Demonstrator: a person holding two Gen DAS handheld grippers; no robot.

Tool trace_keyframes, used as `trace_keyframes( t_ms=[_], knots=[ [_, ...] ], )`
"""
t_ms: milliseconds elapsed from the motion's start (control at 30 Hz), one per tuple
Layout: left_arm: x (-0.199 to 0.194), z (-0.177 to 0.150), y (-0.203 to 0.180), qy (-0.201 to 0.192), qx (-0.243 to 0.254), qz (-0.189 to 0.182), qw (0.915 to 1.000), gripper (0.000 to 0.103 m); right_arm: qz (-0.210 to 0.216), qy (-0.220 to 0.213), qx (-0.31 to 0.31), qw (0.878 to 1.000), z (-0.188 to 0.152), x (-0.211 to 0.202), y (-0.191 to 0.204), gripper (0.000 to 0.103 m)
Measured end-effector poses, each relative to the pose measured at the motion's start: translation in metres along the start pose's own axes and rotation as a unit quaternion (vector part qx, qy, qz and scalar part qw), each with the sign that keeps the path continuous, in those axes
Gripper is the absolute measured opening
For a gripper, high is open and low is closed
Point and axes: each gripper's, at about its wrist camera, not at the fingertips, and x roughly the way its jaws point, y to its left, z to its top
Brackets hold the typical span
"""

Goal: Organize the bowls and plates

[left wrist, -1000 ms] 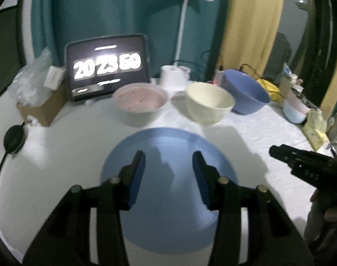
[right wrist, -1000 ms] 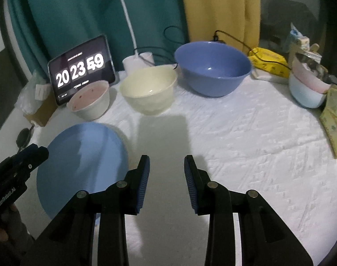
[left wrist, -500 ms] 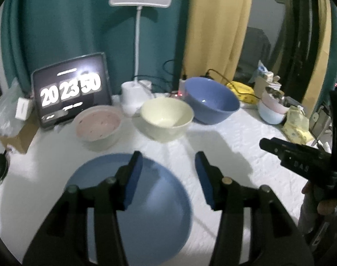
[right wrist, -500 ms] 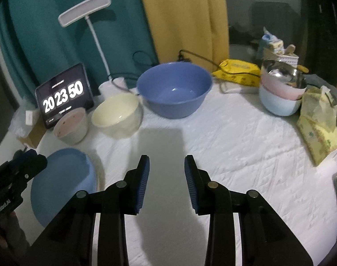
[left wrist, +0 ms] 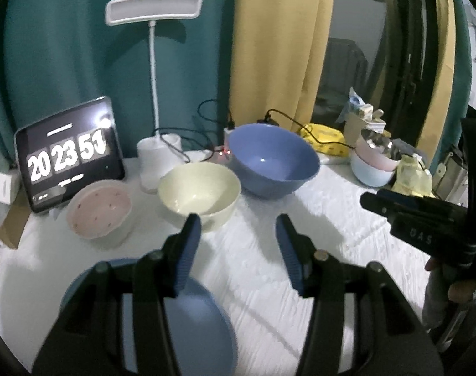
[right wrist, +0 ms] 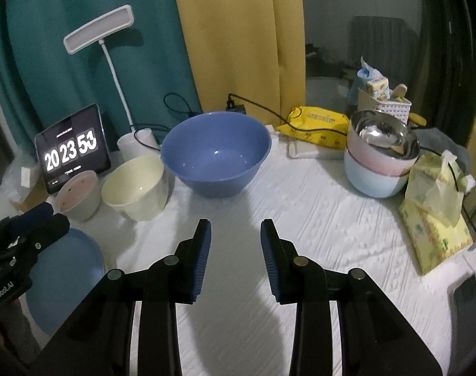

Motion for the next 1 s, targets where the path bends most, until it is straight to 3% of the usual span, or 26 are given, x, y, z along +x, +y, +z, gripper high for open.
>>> trace_keyframes(
  t_ms=[200,333,800,933,1000],
  knots=[
    [0.017,0.014,-0.008,-0.013,0.008,-0.001,0.9999,0.052,0.0,-0.001,-0.004,1.0,0.011,0.011,-0.008,0.035],
    [0.034,0.022,-0.01,-0.019,0.009,-0.011,0.9997,0.052,0.005,-0.002,-0.004,1.0,0.019,0.021,-0.013,0.046],
    [0.088,0.027,-0.015,-0.008,0.009,-0.002,0.9999,0.052,0.022,0.011,0.004,1.0,0.04,0.078,-0.023,0.048],
    [0.1,0.026,-0.011,-0.002,0.004,-0.002,1.0,0.052,0.018,0.013,0.004,1.0,0.046,0.098,-0.023,0.061],
    [0.103,0.026,-0.01,0.002,0.001,-0.002,1.0,0.052,0.015,0.017,0.007,1.0,0.047,0.107,-0.024,0.062]
  ],
)
